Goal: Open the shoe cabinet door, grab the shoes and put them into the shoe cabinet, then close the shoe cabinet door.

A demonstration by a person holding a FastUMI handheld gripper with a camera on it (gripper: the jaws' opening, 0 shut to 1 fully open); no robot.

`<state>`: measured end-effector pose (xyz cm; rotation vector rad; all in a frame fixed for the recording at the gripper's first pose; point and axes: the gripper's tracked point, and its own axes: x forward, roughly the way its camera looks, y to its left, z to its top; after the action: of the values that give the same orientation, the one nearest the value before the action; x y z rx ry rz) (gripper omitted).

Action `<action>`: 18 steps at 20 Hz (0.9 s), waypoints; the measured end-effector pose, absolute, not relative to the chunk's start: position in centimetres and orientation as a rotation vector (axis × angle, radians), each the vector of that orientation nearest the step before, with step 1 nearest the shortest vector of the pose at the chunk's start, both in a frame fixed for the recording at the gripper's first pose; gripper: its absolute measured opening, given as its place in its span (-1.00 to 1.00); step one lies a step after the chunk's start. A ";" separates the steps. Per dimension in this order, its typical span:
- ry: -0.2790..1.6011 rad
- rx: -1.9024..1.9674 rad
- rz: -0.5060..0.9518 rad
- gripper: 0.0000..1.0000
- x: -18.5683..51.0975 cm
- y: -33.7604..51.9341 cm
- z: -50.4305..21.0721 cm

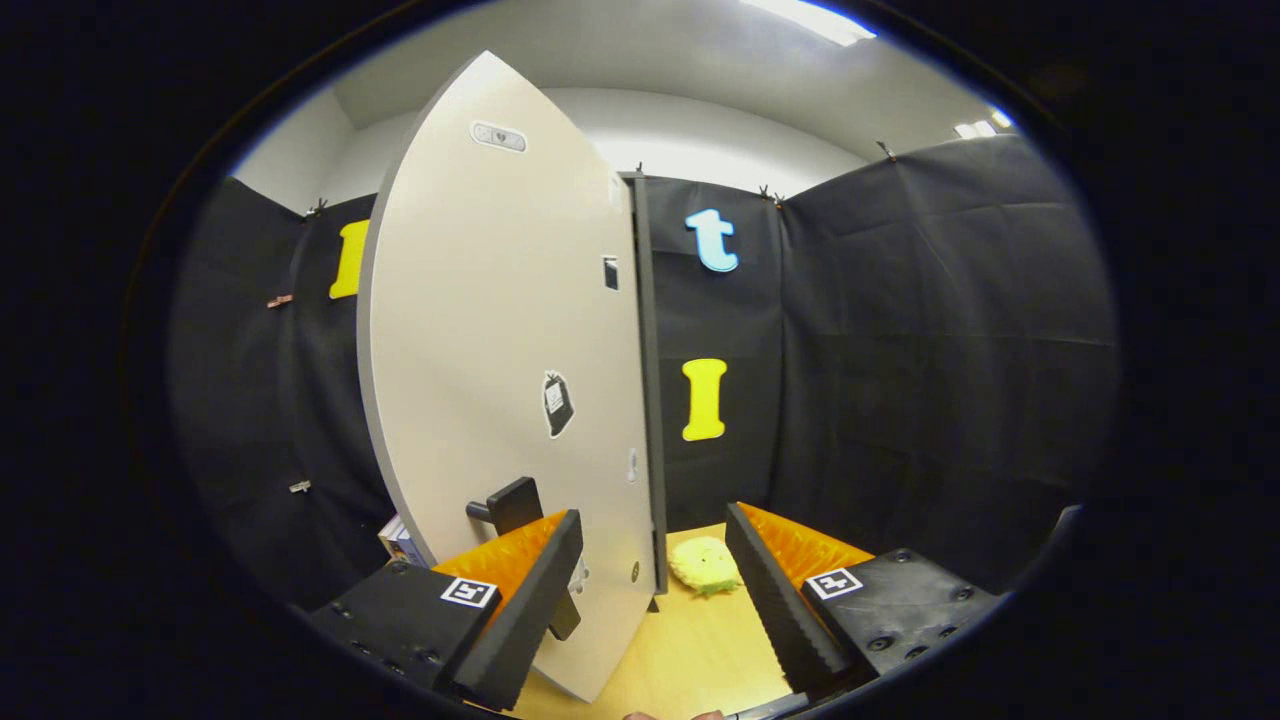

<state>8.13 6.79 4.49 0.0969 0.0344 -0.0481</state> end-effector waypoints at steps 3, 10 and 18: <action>0.034 0.081 0.009 0.93 9.9 10.4 4.7; 0.023 0.071 0.084 0.96 12.5 16.1 5.0; 0.021 0.081 0.047 0.95 13.2 15.5 4.8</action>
<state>13.20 15.54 4.80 0.0807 0.0213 0.0466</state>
